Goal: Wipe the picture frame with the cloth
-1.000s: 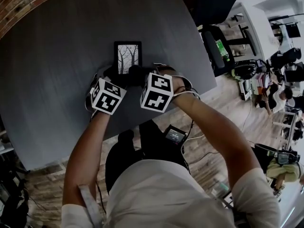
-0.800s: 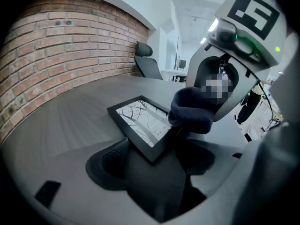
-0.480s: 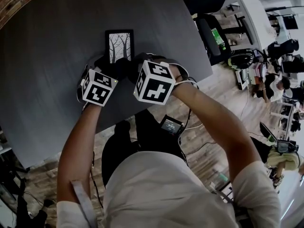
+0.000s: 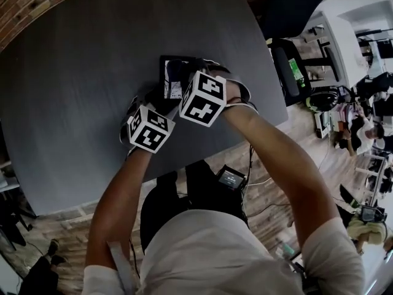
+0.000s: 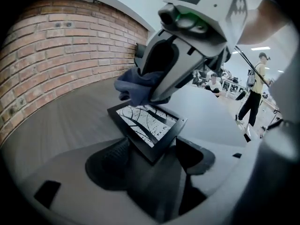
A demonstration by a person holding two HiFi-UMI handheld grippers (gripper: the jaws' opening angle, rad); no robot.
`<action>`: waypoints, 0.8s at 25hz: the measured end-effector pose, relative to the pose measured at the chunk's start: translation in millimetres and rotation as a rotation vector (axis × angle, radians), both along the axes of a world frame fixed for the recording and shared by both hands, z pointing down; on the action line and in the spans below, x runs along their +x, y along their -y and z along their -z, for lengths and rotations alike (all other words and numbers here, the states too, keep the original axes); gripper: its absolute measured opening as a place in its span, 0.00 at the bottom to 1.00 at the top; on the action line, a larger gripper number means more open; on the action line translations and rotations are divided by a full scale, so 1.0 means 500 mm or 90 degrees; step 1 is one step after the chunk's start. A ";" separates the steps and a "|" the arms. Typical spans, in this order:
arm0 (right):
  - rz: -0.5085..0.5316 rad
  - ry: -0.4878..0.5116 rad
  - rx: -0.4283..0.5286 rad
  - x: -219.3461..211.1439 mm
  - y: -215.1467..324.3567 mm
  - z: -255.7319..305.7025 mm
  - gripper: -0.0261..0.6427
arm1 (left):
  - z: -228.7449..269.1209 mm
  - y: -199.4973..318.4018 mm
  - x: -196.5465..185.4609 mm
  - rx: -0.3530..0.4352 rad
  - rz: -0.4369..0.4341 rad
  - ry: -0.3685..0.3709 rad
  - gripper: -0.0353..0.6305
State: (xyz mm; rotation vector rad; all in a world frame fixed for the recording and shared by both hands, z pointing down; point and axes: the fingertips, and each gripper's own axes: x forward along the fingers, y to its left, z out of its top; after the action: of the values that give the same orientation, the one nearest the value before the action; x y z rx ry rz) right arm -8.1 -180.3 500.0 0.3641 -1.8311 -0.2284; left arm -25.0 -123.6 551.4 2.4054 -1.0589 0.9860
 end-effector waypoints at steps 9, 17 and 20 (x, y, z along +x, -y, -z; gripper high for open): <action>0.043 -0.103 0.128 -0.056 0.092 -0.017 0.30 | 0.010 -0.005 -0.005 0.008 -0.005 0.000 0.54; 0.152 -0.176 0.131 -0.054 0.036 -0.063 0.29 | 0.005 -0.006 -0.001 0.007 -0.002 -0.001 0.55; 0.153 -0.169 0.113 -0.047 0.014 -0.063 0.29 | 0.007 -0.005 -0.001 0.014 0.001 0.002 0.55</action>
State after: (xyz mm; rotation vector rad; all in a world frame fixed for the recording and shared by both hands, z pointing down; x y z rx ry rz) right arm -31.4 -187.4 531.7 0.2224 -1.5935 -0.5819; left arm -25.6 -120.8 547.7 2.4215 -1.0783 0.9836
